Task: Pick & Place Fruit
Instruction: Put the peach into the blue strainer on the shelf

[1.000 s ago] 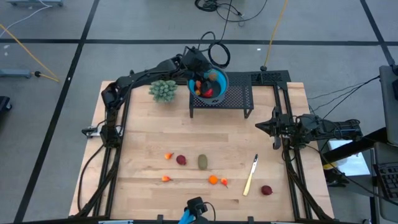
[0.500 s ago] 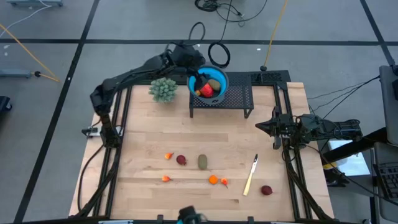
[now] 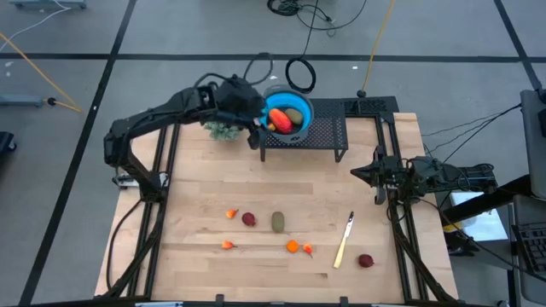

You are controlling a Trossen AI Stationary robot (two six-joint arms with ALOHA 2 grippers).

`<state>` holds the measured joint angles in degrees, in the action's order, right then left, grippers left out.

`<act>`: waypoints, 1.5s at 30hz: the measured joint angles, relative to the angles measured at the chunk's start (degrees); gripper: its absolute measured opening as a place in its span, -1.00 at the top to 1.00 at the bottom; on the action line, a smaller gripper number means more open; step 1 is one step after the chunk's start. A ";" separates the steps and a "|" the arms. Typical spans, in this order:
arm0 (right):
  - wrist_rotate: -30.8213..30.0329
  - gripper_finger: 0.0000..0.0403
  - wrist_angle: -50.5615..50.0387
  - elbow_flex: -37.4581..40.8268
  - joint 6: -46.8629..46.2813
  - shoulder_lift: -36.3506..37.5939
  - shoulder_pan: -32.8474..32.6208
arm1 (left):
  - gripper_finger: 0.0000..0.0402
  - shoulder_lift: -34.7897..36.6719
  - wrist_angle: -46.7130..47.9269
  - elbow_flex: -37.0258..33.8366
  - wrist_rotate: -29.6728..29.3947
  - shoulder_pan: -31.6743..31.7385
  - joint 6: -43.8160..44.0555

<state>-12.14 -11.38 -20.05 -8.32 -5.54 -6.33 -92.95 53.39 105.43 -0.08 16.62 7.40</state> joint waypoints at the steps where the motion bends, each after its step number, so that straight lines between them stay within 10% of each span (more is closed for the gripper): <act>1: 0.00 1.00 0.00 0.00 -0.02 0.00 -0.02 | -0.41 -0.02 0.41 0.00 -0.02 -0.63 0.68; 26: 0.22 1.00 -0.05 0.00 -1.53 0.00 0.00 | 0.94 -0.06 -0.04 -3.88 -12.43 -18.89 18.38; 45: 0.24 1.00 -0.09 0.00 -1.51 0.00 0.00 | 0.99 -0.04 1.02 -24.55 -10.58 -31.73 46.33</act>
<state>-11.90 -11.46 -20.05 -9.82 -5.54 -6.33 -92.99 54.41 80.88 -10.66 -15.11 53.73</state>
